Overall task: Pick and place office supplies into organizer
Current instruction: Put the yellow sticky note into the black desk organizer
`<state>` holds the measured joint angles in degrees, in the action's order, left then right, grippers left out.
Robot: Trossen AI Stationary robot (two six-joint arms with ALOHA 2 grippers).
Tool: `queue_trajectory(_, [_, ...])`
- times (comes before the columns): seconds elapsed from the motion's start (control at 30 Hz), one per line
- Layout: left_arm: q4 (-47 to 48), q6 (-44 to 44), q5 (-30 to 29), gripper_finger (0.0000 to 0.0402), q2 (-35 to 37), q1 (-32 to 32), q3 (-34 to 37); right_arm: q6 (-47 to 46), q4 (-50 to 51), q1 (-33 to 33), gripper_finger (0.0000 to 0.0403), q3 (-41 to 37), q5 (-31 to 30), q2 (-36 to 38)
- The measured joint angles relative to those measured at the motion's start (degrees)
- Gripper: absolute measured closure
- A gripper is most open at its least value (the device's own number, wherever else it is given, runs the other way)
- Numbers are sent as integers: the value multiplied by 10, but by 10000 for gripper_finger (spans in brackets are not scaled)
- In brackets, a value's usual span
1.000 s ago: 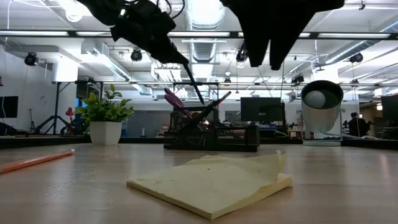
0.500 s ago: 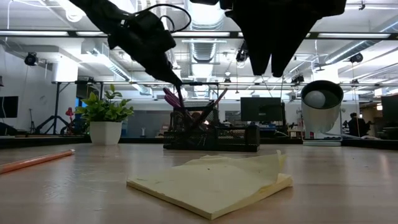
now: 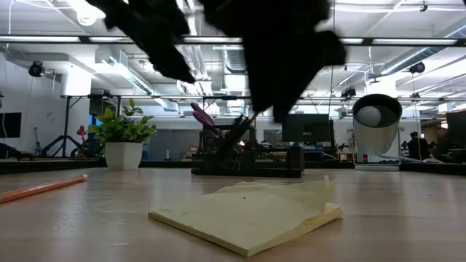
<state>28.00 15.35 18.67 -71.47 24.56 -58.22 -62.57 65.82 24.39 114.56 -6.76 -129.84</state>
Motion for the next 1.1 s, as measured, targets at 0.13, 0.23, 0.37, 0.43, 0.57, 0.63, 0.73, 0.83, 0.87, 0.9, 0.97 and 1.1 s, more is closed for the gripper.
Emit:
queue_trajectory(0.13, [84,0,-38,135,117,-49,51,55,-95,-29,268,-36,8,0])
queue_trajectory(0.23, [92,-28,-39,155,211,-101,117,164,-127,-34,268,-43,22,0])
queue_trajectory(0.37, [88,-133,-56,173,311,-156,187,340,-100,-16,268,-35,27,0])
queue_trajectory(0.43, [85,-187,-68,177,350,-172,214,392,-92,-12,268,-38,45,0])
queue_trajectory(0.57, [85,-248,-85,178,401,-194,262,411,-111,-16,268,-63,112,0])
queue_trajectory(0.63, [86,-265,-90,178,420,-200,280,413,-132,-17,268,-78,124,0])
queue_trajectory(0.73, [72,-278,-92,178,442,-205,291,452,-146,-16,268,-91,135,0])
queue_trajectory(0.83, [66,-286,-96,178,452,-205,293,535,-164,-17,268,-99,134,0])
queue_trajectory(0.87, [68,-287,-99,178,453,-205,294,561,-166,-17,268,-100,130,0])
queue_trajectory(0.9, [68,-287,-100,178,454,-205,294,582,-168,-17,268,-101,124,0])
queue_trajectory(0.97, [65,-292,-101,178,454,-205,294,610,-168,-18,268,-101,105,0])
queue_trajectory(1.1, [50,-300,-102,178,446,-205,296,648,-178,-21,268,-101,99,-4])
